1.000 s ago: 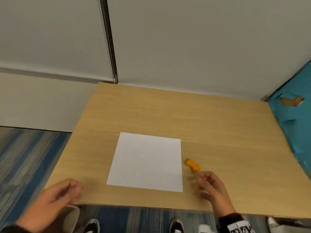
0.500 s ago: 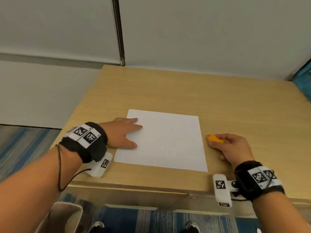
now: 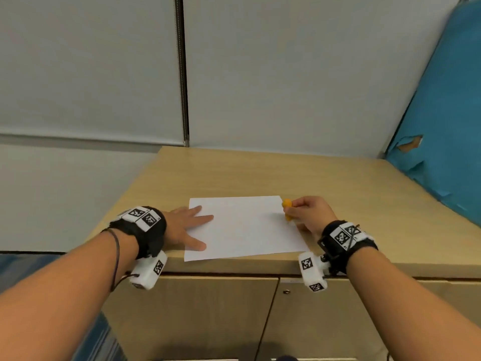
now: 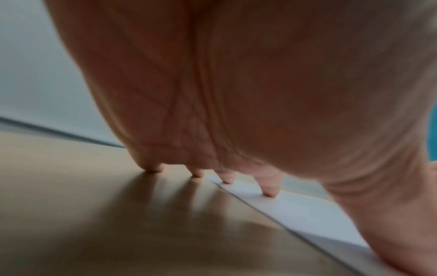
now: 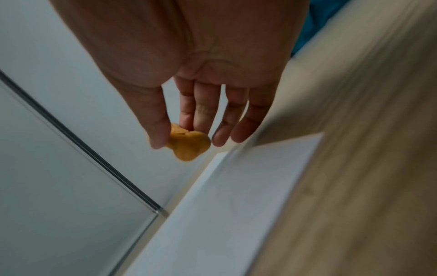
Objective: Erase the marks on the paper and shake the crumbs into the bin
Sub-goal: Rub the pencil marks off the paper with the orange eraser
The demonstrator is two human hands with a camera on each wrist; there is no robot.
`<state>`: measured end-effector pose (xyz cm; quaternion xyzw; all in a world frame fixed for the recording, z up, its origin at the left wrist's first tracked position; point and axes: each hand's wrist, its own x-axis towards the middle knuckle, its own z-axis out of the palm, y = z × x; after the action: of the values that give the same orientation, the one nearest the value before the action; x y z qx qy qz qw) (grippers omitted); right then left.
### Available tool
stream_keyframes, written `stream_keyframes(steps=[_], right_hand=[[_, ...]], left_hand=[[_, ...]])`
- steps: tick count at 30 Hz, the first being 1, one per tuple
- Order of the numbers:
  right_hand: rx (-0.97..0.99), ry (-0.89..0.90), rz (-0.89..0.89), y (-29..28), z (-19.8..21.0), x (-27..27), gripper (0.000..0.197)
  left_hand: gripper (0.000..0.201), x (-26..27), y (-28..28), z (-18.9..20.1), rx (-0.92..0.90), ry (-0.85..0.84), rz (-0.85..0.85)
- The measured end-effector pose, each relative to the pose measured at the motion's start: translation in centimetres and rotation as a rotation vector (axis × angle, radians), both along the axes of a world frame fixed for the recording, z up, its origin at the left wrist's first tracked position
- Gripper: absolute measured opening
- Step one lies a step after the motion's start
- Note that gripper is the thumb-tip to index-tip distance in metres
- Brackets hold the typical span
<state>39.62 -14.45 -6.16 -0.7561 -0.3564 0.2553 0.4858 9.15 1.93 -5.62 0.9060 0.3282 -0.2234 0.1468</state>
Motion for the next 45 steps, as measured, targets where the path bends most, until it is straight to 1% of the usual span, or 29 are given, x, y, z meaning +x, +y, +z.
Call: stream_keyframes(steps=[1,3,4,6,7,13,15,19,21,23,26,28,30,32,34,36,39,40,42,43,45], right_hand=[[0.034,0.015,0.021,0.0,0.3,-0.5,0.027],[0.081,0.079,0.070,0.1,0.5,-1.5,0.021],[0.085,0.120,0.101,0.3,0.4,-1.9,0.019],[0.058,0.174,0.162,1.2,0.1,-2.4,0.017],[0.035,0.187,0.186,1.9,0.1,-2.6,0.017],[-0.075,0.271,0.265,4.5,0.8,-3.3,0.016],[-0.090,0.266,0.257,5.3,0.3,-3.6,0.016],[-0.076,0.179,0.214,6.5,-1.0,-4.0,0.017],[-0.115,0.165,0.189,7.0,-1.3,-3.8,0.019],[-0.157,0.209,0.139,7.1,-0.8,-3.6,0.018],[-0.183,0.281,0.079,7.2,-0.2,-3.4,0.016],[-0.229,0.238,0.083,7.7,-0.2,-3.5,0.021],[-0.288,0.131,0.131,8.2,-0.4,-3.5,0.027],[-0.309,0.022,0.206,9.2,-0.4,-3.5,0.026],[-0.315,-0.037,0.277,10.1,-0.4,-3.6,0.024],[-0.353,-0.128,0.340,10.6,0.1,-4.0,0.020],[-0.373,-0.182,0.378,11.4,-0.3,-3.7,0.016],[-0.362,-0.173,0.383,11.6,-0.3,-3.6,0.015],[-0.356,-0.153,0.399,11.8,-0.5,-3.5,0.013],[-0.366,-0.154,0.408,11.9,-0.4,-3.6,0.013],[-0.366,-0.149,0.418,12.0,-0.1,-3.9,0.012]], left_hand=[[0.110,-0.1,-0.1,-0.3,0.006,-0.014,0.000],[0.111,-0.2,-0.5,-1.1,0.047,-0.035,0.004],[0.108,-0.2,-0.7,-1.5,0.071,-0.036,0.007],[0.097,0.0,-0.7,-2.3,0.107,-0.045,0.028],[0.095,0.0,-0.5,-2.6,0.117,-0.059,0.044],[0.099,0.8,-0.6,-2.5,0.202,-0.056,0.092],[0.096,1.3,-0.9,-2.2,0.205,-0.062,0.104],[0.088,1.6,-1.1,-2.8,0.258,-0.101,0.127],[0.084,1.3,-1.5,-3.3,0.283,-0.120,0.156],[0.082,1.2,-1.8,-3.1,0.281,-0.133,0.154],[0.073,1.7,-1.2,-0.8,0.223,-0.105,0.138],[0.065,2.6,-0.3,1.3,0.185,-0.025,0.106],[0.061,3.6,0.5,3.0,0.139,0.042,0.043],[0.062,4.4,1.1,3.8,0.119,0.076,-0.014],[0.063,4.8,1.4,3.9,0.090,0.096,-0.049],[0.059,4.8,1.6,4.0,0.040,0.084,-0.068],[0.051,4.1,3.0,3.9,-0.115,-0.082,-0.029],[0.052,4.0,3.5,4.0,-0.095,-0.123,-0.020],[0.059,3.9,4.9,3.6,0.029,-0.142,-0.034],[0.065,3.9,5.6,3.3,0.078,-0.116,-0.055],[0.076,4.3,6.7,2.7,0.110,0.020,-0.118]])
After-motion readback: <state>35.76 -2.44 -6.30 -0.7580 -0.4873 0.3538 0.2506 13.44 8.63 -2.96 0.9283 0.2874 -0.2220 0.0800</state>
